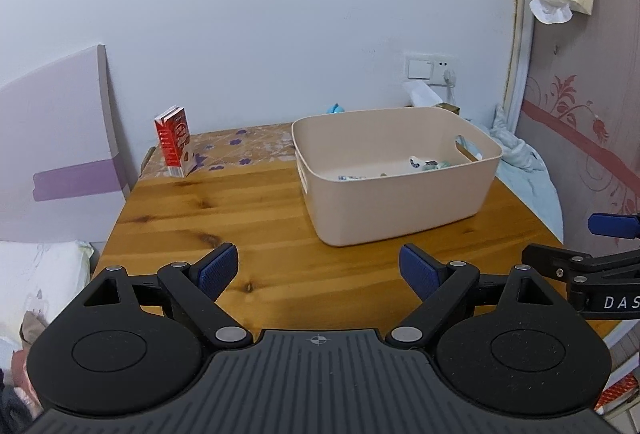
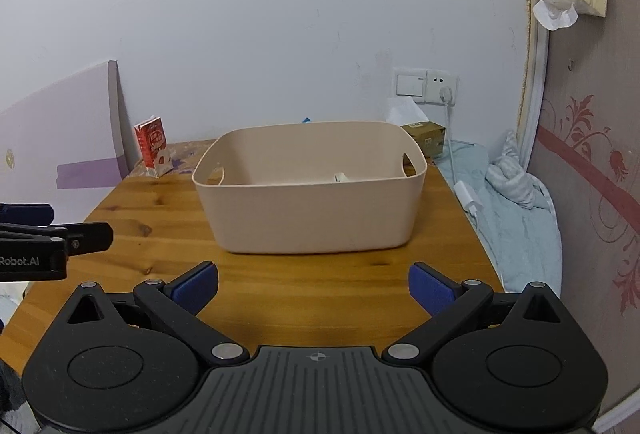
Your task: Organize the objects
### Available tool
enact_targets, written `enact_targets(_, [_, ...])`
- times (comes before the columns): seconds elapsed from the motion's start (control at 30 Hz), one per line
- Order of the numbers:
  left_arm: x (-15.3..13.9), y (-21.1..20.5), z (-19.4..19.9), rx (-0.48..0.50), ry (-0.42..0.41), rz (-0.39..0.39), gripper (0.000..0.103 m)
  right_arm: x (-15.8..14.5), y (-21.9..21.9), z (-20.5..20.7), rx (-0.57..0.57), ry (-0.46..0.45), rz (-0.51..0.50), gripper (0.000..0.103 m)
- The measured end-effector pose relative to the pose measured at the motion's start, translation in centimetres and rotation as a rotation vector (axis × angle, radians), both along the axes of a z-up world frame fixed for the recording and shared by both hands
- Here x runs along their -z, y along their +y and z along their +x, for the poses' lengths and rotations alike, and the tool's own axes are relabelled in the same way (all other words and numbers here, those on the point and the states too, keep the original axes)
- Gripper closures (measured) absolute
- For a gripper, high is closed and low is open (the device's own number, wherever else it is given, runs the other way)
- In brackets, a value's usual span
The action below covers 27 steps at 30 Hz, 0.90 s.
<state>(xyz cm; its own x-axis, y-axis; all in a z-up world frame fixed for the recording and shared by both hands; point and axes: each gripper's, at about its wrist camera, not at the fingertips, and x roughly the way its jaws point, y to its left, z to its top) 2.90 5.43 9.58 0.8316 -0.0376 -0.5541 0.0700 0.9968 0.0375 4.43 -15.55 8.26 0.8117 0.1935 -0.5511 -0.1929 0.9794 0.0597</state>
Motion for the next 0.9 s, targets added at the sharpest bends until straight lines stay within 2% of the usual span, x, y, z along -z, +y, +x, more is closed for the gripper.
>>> enact_targets(0.2, [0.2,0.5,-2.1,0.004,0.017,-0.026,0.013,0.4,0.2,-1.8,-0.008,0.031,0.001,0.000])
enact_targets(0.9, [-0.3,1.4,-5.6,-0.009,0.025,0.003,0.013,-0.8,-1.5,-6.6,0.036,0.028,-0.015,0.000])
